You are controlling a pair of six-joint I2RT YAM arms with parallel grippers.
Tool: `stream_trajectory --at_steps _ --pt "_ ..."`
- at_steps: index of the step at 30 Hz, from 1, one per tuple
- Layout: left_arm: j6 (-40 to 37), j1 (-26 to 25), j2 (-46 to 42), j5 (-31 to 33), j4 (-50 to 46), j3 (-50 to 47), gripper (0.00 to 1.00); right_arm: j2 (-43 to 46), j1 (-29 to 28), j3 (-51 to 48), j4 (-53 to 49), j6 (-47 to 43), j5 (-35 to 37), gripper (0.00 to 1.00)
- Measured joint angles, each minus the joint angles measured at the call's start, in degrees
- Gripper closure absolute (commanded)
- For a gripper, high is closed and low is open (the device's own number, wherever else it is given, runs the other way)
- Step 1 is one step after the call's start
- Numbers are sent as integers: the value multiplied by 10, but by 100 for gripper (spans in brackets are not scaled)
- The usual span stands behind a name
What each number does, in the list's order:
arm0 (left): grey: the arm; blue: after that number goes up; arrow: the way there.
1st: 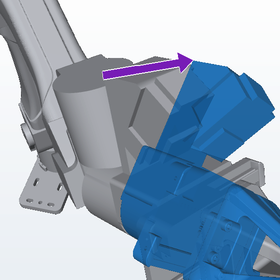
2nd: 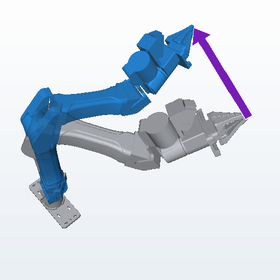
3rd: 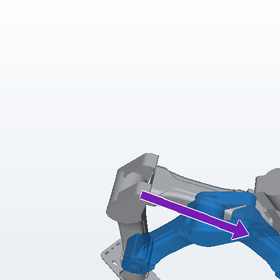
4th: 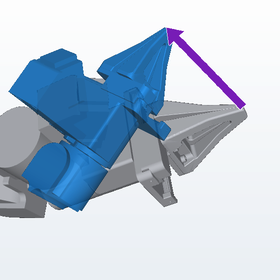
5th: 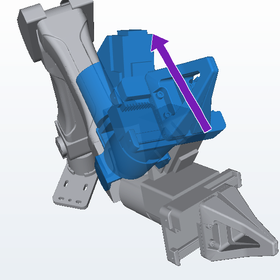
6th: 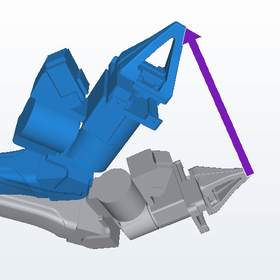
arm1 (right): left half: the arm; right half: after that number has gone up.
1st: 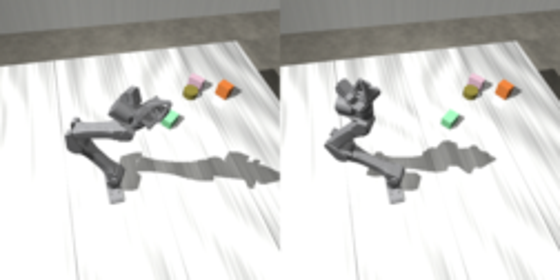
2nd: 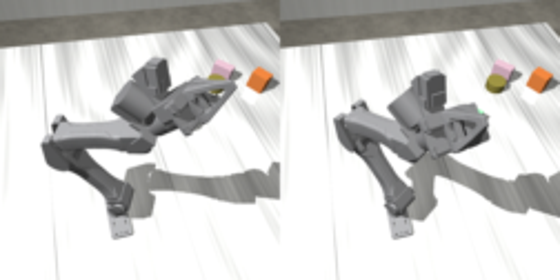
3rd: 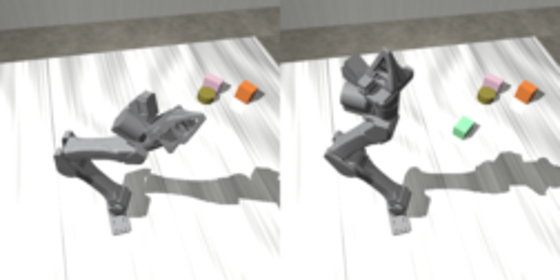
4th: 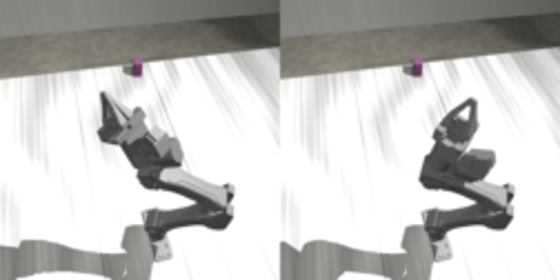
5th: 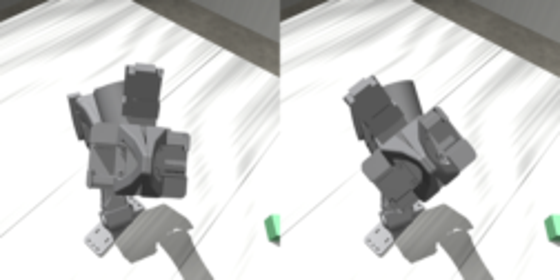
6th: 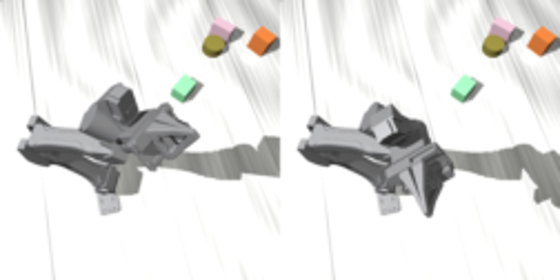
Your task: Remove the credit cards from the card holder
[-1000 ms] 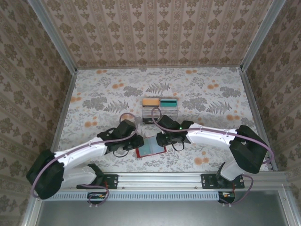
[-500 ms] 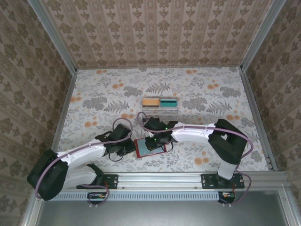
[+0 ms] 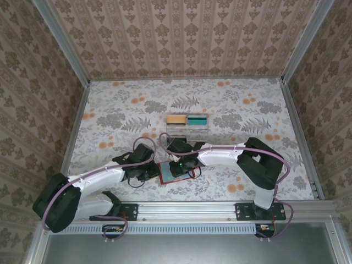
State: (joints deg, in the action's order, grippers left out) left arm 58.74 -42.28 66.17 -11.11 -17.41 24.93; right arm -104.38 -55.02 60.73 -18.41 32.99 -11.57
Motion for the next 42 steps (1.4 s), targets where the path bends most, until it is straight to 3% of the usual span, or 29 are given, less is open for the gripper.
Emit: stream_trajectory --at_steps 11,24,42 --pt "0 0 -49 -18 40 -7 68 -1 0 1 -3 0 4 90" --pt "2 0 -16 -54 104 -25 69 -2 0 1 -2 0 4 90" --pt "11 0 -12 -49 105 -30 73 -3 0 1 -2 0 4 90"
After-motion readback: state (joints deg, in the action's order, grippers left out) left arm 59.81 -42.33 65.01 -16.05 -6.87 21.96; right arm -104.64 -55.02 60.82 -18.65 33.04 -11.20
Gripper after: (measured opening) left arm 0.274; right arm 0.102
